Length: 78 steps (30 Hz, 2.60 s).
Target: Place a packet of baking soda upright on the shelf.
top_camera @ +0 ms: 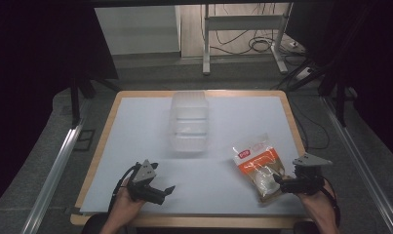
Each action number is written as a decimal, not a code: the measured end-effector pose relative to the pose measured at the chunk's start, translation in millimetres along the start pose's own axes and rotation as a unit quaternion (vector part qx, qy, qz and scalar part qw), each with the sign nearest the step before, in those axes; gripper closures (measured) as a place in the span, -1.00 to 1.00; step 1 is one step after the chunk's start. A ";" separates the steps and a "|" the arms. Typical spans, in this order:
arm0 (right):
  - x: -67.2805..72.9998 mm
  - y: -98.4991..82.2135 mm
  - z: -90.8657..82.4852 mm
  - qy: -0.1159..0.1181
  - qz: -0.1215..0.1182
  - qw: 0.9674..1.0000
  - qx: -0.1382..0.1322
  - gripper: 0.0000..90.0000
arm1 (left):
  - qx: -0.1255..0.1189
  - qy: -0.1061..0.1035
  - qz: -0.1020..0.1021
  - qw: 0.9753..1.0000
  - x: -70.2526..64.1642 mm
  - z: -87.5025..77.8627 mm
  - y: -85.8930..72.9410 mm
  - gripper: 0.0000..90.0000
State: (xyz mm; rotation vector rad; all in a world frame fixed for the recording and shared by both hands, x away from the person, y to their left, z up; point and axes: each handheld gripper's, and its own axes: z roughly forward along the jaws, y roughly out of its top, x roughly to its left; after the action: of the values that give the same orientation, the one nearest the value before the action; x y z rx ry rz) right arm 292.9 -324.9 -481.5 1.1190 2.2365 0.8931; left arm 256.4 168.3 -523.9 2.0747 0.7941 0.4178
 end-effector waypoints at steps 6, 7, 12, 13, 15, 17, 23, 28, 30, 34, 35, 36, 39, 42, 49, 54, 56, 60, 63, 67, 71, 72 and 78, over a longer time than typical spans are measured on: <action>-0.5 -1.3 1.1 0.005 0.005 1.000 -0.003 -0.94 | 0.004 -0.003 0.009 1.000 -3.1 1.9 0.5 -0.98; -1.4 -2.2 2.4 0.006 0.006 1.000 -0.002 -0.94 | 0.004 -0.003 0.009 1.000 -3.2 2.0 0.4 -0.98; -1.4 -3.1 4.5 0.007 0.008 1.000 -0.001 -0.94 | 0.002 -0.003 0.011 1.000 -2.7 1.7 0.0 -0.98; -1.4 -3.1 4.5 0.007 0.008 1.000 -0.001 -0.94 | 0.002 -0.003 0.011 1.000 -2.7 1.7 0.0 -0.98; -0.7 -2.9 4.8 0.006 0.008 1.000 -0.001 -0.94 | 0.002 -0.003 0.012 1.000 -3.1 2.0 0.0 -0.98; 0.2 -2.8 5.4 0.006 0.010 1.000 -0.002 -0.94 | 0.002 -0.003 0.013 1.000 -3.4 2.2 0.0 -0.98; 0.8 -1.0 5.3 0.012 0.043 0.999 -0.007 -0.94 | 0.005 -0.005 0.021 1.000 -4.5 2.7 0.2 -0.98; 2.7 0.1 4.6 0.013 0.038 0.999 -0.009 -0.94 | 0.007 -0.007 0.025 1.000 -5.9 3.7 0.3 -0.98; 4.4 1.4 4.2 0.006 0.029 1.000 -0.006 -0.92 | 0.008 -0.008 0.026 1.000 -6.1 4.0 0.3 -0.98; 5.6 3.6 2.4 -0.009 0.017 1.000 -0.002 -0.77 | 0.009 -0.009 0.027 1.000 -6.4 4.2 0.4 -0.98; 5.0 3.8 1.3 -0.013 0.018 1.000 -0.004 -0.70 | 0.009 -0.009 0.027 1.000 -6.4 4.2 0.3 -0.98; 4.0 4.2 0.1 -0.016 0.020 1.000 -0.004 -0.62 | 0.009 -0.009 0.027 1.000 -6.5 4.3 0.3 -0.98; 0.0 4.3 -2.6 -0.022 0.016 1.000 0.004 -0.34 | 0.008 -0.008 0.027 1.000 -6.5 4.2 0.4 -0.98; -5.2 1.5 -1.6 -0.028 0.010 0.999 0.033 -0.01 | 0.009 -0.008 0.028 1.000 -6.6 4.3 0.4 -0.98; -12.8 -0.9 -0.4 -0.031 0.020 0.998 0.050 0.40 | 0.010 -0.009 0.029 0.999 -6.9 4.6 0.4 -0.98; -19.3 -3.6 0.7 -0.038 0.030 0.997 0.063 0.61 | 0.010 -0.009 0.029 0.999 -7.1 4.6 0.5 -0.98; -21.2 -4.4 0.5 -0.035 0.034 0.997 0.061 0.70 | 0.010 -0.009 0.029 0.999 -7.2 4.9 0.5 -0.98; -23.4 -4.8 1.0 -0.030 0.035 0.997 0.062 0.90 | 0.011 -0.008 0.030 0.999 -7.4 5.0 0.5 -0.98; -24.1 -5.8 4.3 -0.027 0.035 0.997 0.068 0.95 | 0.012 -0.007 0.031 0.999 -7.8 5.2 0.6 -0.98; -26.0 -7.8 7.8 -0.033 0.039 0.996 0.076 0.95 | 0.012 -0.006 0.033 0.999 -8.4 5.5 0.8 -0.97; -29.4 -10.7 10.4 -0.038 0.041 0.995 0.087 0.95 | 0.011 -0.007 0.032 0.999 -8.3 5.3 0.9 -0.97; -30.1 -11.6 11.7 -0.037 0.043 0.994 0.092 0.95 | 0.011 -0.007 0.032 0.999 -8.3 5.3 0.9 -0.98; -29.7 -15.4 19.1 -0.023 0.043 0.992 0.116 0.95 | 0.011 -0.007 0.033 0.999 -8.6 5.6 1.1 -0.97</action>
State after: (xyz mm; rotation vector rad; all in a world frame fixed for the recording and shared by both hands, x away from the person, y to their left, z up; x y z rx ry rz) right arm 314.0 -350.0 -501.8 1.3337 2.3141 0.6441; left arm 253.5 158.7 -526.3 2.1270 0.7272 0.4307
